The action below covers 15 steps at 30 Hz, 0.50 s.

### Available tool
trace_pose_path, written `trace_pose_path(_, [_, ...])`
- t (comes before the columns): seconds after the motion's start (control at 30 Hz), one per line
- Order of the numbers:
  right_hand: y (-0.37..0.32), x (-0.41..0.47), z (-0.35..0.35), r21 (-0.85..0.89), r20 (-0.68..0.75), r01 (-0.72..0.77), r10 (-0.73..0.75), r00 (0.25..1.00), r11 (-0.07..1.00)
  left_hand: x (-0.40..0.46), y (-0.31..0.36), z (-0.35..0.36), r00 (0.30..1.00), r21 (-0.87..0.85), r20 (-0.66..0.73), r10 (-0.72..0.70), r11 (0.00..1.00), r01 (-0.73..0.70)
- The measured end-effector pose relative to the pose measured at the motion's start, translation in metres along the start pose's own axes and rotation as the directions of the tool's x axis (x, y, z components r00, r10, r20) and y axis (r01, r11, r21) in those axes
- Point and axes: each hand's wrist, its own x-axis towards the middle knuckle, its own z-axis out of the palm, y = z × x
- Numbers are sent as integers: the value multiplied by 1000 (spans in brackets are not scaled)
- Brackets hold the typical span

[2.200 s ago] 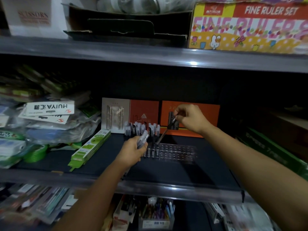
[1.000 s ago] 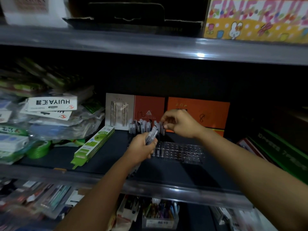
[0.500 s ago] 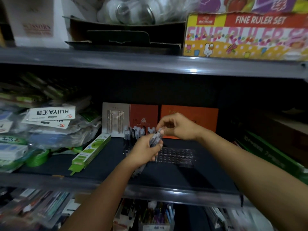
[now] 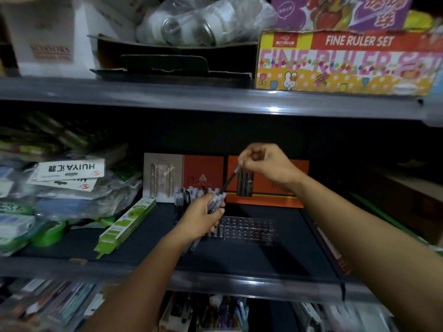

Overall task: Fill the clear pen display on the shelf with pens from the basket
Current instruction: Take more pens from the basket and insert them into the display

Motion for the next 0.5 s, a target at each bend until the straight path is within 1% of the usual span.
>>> trace_pose_path(0.13, [-3,5,-13,-32,-112,-12,8,994,999,1,-6,-3,999,-9,-22,-36,999,36])
trace_pose_path(0.23, [2,11,-22,-62,-155,-25,15,988,998,2,-10,-6,998,-12,-39,-50,999,50])
trace_pose_path(0.3, [10,13,-25,-99,-169,-53,36,985,994,4,-13,-8,997,14,-49,-61,998,62])
trace_pose_path(0.4, [26,14,-22,-253,-161,-87,47,986,964,7,-16,-8,997,18,-50,-65,998,66])
trace_pose_path(0.5, [40,14,-12,-401,-126,-52,2,992,915,9,-13,-5,998,1,-42,-54,999,54])
